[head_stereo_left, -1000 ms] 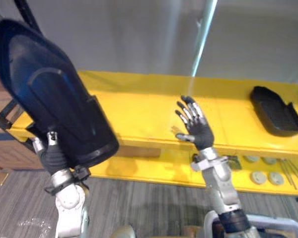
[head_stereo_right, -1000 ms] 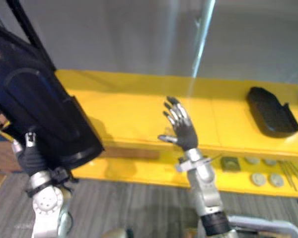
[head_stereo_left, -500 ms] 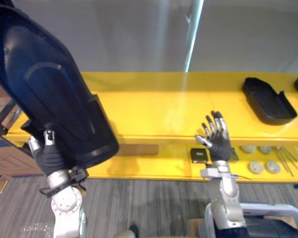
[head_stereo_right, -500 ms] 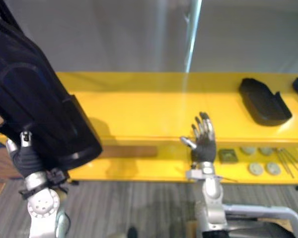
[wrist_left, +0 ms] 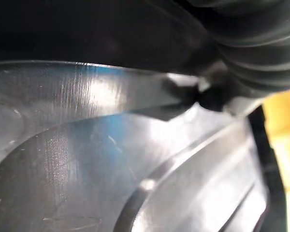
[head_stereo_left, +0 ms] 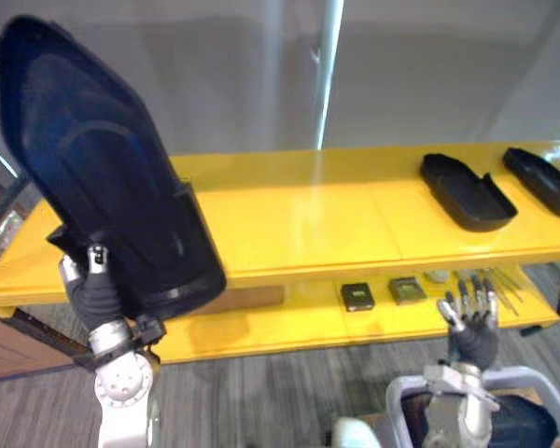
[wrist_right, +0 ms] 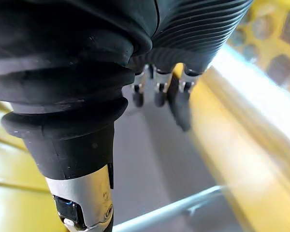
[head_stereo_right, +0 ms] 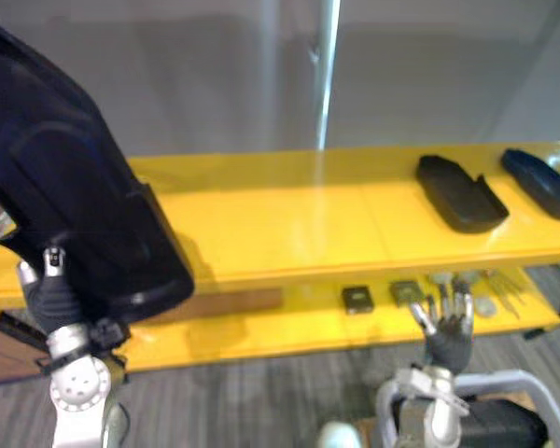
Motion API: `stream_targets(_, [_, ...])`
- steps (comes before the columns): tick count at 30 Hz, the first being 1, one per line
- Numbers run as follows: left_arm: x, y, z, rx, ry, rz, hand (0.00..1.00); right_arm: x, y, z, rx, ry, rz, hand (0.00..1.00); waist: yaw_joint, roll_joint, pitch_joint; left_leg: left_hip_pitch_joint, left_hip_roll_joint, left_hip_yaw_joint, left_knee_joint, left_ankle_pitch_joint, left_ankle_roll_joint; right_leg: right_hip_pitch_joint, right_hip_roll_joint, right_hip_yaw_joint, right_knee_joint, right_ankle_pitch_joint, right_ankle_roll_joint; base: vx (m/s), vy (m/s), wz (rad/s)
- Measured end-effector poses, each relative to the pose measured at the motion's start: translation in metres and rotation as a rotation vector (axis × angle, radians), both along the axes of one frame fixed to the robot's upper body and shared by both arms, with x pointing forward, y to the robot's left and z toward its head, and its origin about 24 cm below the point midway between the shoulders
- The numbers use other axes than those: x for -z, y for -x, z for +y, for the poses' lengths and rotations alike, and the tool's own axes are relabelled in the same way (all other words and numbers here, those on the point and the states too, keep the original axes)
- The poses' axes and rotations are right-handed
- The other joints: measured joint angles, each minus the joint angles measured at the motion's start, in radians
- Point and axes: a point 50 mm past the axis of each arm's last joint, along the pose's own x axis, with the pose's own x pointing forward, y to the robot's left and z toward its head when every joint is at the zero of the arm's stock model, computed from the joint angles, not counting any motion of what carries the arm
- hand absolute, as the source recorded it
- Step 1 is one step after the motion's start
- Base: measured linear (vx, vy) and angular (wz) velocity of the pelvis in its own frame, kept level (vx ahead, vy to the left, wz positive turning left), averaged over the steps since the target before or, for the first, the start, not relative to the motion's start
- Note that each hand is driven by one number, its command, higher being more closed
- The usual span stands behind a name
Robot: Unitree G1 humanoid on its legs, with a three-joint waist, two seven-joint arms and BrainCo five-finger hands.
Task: Walk over and take plastic housings, then place them on the shelf
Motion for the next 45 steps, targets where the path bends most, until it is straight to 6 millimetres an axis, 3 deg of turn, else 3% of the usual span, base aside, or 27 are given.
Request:
stream_targets(1, [0.001, 0.001, 0.003, -0.013, -0.003, 0.009, 1.00, -0.006, -0.007, 0.000, -0.015, 0.020, -0.030, 0.00, 0.003, -0.007, 0.014, 0.012, 0.008, 0.015, 0.033, -0.030, -0.020, 0.028, 0.007, -0.013, -0.042, 0.043, 0.004, 0.15, -0.090, -0.46])
stream_targets(3, [0.002, 0.001, 0.001, -0.001, -0.007, 0.019, 1.00, -0.016, -0.013, -0.005, -0.027, 0.065, -0.063, 0.00, 0.002, 0.041, 0.009, 0.008, 0.052, 0.021, 0.048, -0.057, -0.039, 0.059, 0.055, -0.021, -0.115, 0.058, 0.000, 0.19, -0.122, -0.22])
stream_targets(6, [-0.001, 0.000, 0.000, 0.008, -0.009, 0.004, 1.00, -0.027, -0.022, -0.009, -0.042, 0.113, -0.101, 0.00, 0.001, 0.074, 0.004, 0.002, 0.094, 0.046, 0.065, -0.068, -0.056, 0.063, 0.099, -0.019, -0.140, 0.041, -0.016, 0.19, -0.102, -0.13])
stream_targets(7, [-0.001, -0.001, 0.000, 0.007, -0.010, 0.005, 1.00, -0.028, -0.023, -0.009, -0.042, 0.112, -0.106, 0.00, 0.001, 0.072, 0.006, -0.005, 0.102, 0.051, 0.097, -0.070, -0.058, 0.068, 0.102, -0.017, -0.143, 0.027, -0.021, 0.19, -0.131, -0.12])
stream_targets(8, [0.002, -0.001, 0.001, 0.000, 0.000, 0.026, 1.00, -0.030, -0.024, -0.009, -0.044, 0.115, -0.110, 0.00, 0.002, 0.059, 0.015, -0.072, 0.133, 0.060, 0.321, -0.071, -0.060, 0.108, 0.101, -0.012, -0.147, -0.002, -0.035, 0.15, -0.119, -0.09])
stream_targets(9, [0.003, -0.001, 0.001, -0.002, 0.001, 0.029, 1.00, -0.030, -0.024, -0.009, -0.044, 0.118, -0.111, 0.00, 0.003, 0.061, 0.016, -0.091, 0.144, 0.059, 0.378, -0.069, -0.057, 0.117, 0.104, -0.011, -0.148, -0.007, -0.036, 0.19, -0.135, -0.17])
stream_targets(10, [0.003, -0.001, 0.001, -0.007, 0.007, 0.030, 1.00, -0.034, -0.024, -0.011, -0.043, 0.136, -0.123, 0.00, 0.004, 0.083, 0.028, -0.165, 0.197, 0.037, 0.603, -0.033, -0.035, 0.161, 0.124, -0.005, -0.149, -0.027, -0.045, 0.16, -0.062, -0.17])
stream_targets(11, [0.003, -0.001, 0.002, -0.009, 0.009, 0.030, 1.00, -0.036, -0.023, -0.012, -0.039, 0.150, -0.130, 0.00, 0.004, 0.093, 0.034, -0.205, 0.216, 0.021, 0.706, 0.010, -0.033, 0.182, 0.132, 0.000, -0.151, -0.035, -0.052, 0.24, -0.020, -0.36])
stream_targets(12, [0.006, -0.001, 0.002, -0.011, 0.012, 0.041, 1.00, -0.039, -0.022, -0.014, -0.021, 0.178, -0.132, 0.00, 0.017, 0.103, 0.031, -0.272, 0.237, -0.010, 0.821, 0.012, -0.040, 0.208, 0.135, 0.019, -0.157, -0.042, -0.058, 0.27, 0.035, -0.52])
stream_targets(14, [0.007, -0.002, 0.002, -0.007, 0.008, 0.048, 1.00, -0.045, -0.021, -0.018, 0.033, 0.222, -0.148, 0.00, 0.026, 0.105, 0.027, -0.291, 0.225, -0.008, 0.753, -0.040, -0.034, 0.241, 0.107, 0.049, -0.169, -0.038, -0.051, 0.30, 0.051, -0.52])
stream_targets(16, [0.006, -0.003, 0.000, 0.013, -0.004, 0.046, 1.00, -0.056, -0.022, -0.026, 0.108, 0.258, -0.181, 0.00, 0.018, 0.097, 0.024, -0.271, 0.170, -0.018, 0.411, -0.042, -0.062, 0.248, 0.056, 0.066, -0.171, -0.031, -0.039, 0.31, 0.112, -0.35])
stream_targets(17, [0.006, -0.004, -0.001, 0.022, -0.003, 0.045, 1.00, -0.058, -0.021, -0.029, 0.128, 0.271, -0.181, 0.00, 0.019, 0.098, 0.024, -0.261, 0.159, -0.019, 0.328, -0.027, -0.074, 0.247, 0.047, 0.074, -0.170, -0.031, -0.023, 0.28, 0.213, -0.32])
stream_targets(19, [0.006, -0.007, -0.006, 0.058, -0.004, 0.047, 1.00, -0.063, -0.018, -0.037, 0.184, 0.293, -0.182, 0.00, 0.018, 0.112, 0.016, -0.223, 0.151, -0.020, 0.144, 0.121, -0.077, 0.248, 0.036, 0.086, -0.157, -0.057, 0.039, 0.25, 0.288, -0.40])
stream_targets(20, [0.008, -0.010, -0.007, 0.082, -0.014, 0.066, 1.00, -0.063, -0.016, -0.040, 0.224, 0.293, -0.175, 0.00, 0.018, 0.110, 0.012, -0.184, 0.142, -0.015, 0.110, 0.110, -0.110, 0.251, 0.022, 0.105, -0.135, -0.086, 0.074, 0.20, 0.303, -0.33])
stream_targets(22, [0.014, -0.016, -0.003, 0.108, -0.029, 0.123, 1.00, -0.060, -0.014, -0.037, 0.234, 0.276, -0.165, 0.00, 0.000, 0.059, 0.010, -0.138, 0.088, 0.001, 0.041, 0.122, -0.092, 0.247, -0.026, 0.104, -0.121, -0.080, 0.089, 0.14, 0.253, -0.17])
stream_targets(25, [0.017, -0.021, 0.002, 0.171, -0.043, 0.208, 1.00, -0.066, -0.009, -0.035, 0.250, 0.265, -0.199, 0.00, -0.007, 0.010, -0.010, -0.110, 0.052, 0.039, -0.022, 0.136, -0.072, 0.248, -0.059, 0.100, -0.168, -0.035, 0.131, 0.08, 0.157, -0.18])
stream_targets(29, [0.023, -0.039, -0.011, 0.295, 0.038, 0.292, 1.00, -0.067, -0.009, -0.035, 0.255, 0.263, -0.200, 0.00, -0.009, 0.009, -0.014, -0.111, 0.049, 0.044, -0.052, 0.144, -0.062, 0.249, -0.054, 0.095, -0.214, 0.015, 0.133, 0.03, 0.072, -0.05])
stream_targets(33, [0.046, -0.066, -0.044, 0.508, 0.127, 0.460, 1.00, -0.065, -0.013, -0.032, 0.240, 0.249, -0.184, 0.00, -0.026, 0.035, -0.029, -0.090, 0.037, 0.044, -0.130, 0.190, -0.058, 0.248, -0.054, 0.072, -0.230, 0.029, 0.133, -0.02, 0.009, 0.03])
stream_targets(37, [0.060, -0.091, -0.069, 0.673, 0.238, 0.583, 1.00, -0.063, -0.018, -0.029, 0.237, 0.229, -0.175, 0.00, -0.043, 0.045, -0.035, -0.054, 0.032, 0.068, -0.193, 0.226, -0.059, 0.242, -0.053, 0.077, -0.232, 0.030, 0.133, -0.06, 0.011, -0.16])
stream_targets(39, [0.063, -0.101, -0.067, 0.690, 0.306, 0.625, 1.00, -0.061, -0.024, -0.026, 0.217, 0.224, -0.166, 0.00, -0.065, 0.047, -0.036, -0.056, 0.032, 0.077, -0.194, 0.228, -0.057, 0.234, -0.053, 0.079, -0.235, 0.033, 0.127, -0.09, 0.024, -0.19])
stream_targets(41, [0.071, -0.113, -0.067, 0.678, 0.386, 0.677, 1.00, -0.059, -0.026, -0.023, 0.201, 0.220, -0.160, 0.00, -0.067, 0.048, -0.037, -0.059, 0.032, 0.102, -0.201, 0.231, -0.056, 0.228, -0.055, 0.088, -0.259, 0.037, 0.124, -0.12, 0.028, -0.31])
stream_targets(45, [0.085, -0.120, -0.061, 0.587, 0.452, 0.752, 1.00, -0.051, -0.030, -0.022, 0.173, 0.214, -0.125, 0.00, -0.091, 0.057, -0.042, -0.059, 0.041, 0.114, -0.203, 0.240, -0.067, 0.225, -0.047, 0.103, -0.276, 0.038, 0.120, -0.09, 0.003, -0.17])
